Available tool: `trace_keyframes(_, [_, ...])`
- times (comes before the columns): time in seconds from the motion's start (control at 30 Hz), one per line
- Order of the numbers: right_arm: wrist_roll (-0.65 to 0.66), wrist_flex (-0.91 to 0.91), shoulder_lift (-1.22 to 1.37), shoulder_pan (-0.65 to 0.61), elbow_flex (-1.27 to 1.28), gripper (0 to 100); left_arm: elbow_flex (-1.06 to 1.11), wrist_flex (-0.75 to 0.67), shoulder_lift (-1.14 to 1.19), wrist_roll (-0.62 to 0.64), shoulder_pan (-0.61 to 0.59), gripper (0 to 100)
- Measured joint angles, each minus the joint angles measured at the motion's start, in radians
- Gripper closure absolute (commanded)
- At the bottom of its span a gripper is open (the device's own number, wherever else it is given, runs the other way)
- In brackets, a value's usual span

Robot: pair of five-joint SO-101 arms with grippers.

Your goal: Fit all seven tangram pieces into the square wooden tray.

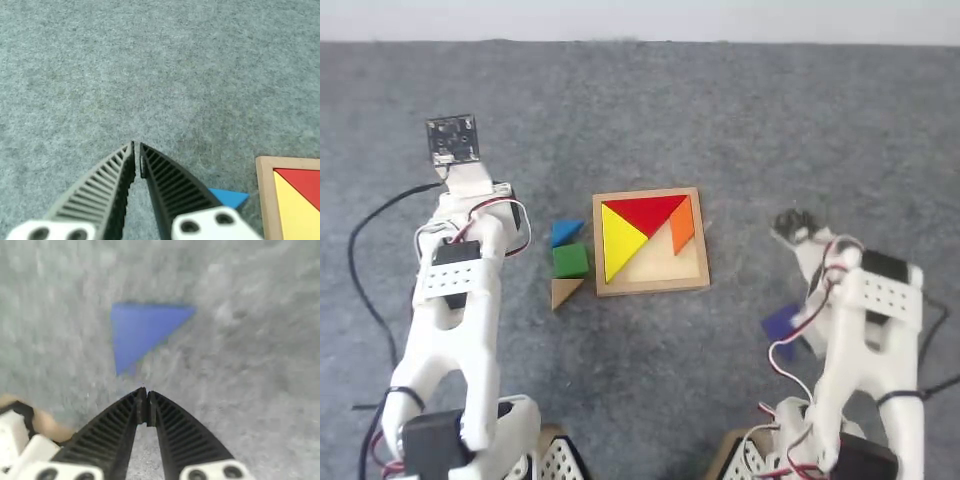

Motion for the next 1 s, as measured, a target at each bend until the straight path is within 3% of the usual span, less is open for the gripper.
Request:
trace_keyframes(0.23, [0.035, -0.285, -0.006, 0.008, 0.226, 98.9, 0.000, 0.000, 0.000, 0.000, 0.000, 98])
trace_keyframes(0.5, [-0.227, -0.460, -0.009, -0.232, 0.238, 98.9, 0.000, 0.000, 0.000, 0.000, 0.000, 98])
trace_keyframes(0.63, [-0.339, -0.462, -0.009, -0.325, 0.181, 98.9, 0.000, 0.000, 0.000, 0.000, 0.000, 98])
trace_keyframes(1.0, [-0.450, -0.130, -0.011, -0.264, -0.176, 98.9, 0.000, 0.000, 0.000, 0.000, 0.000, 98])
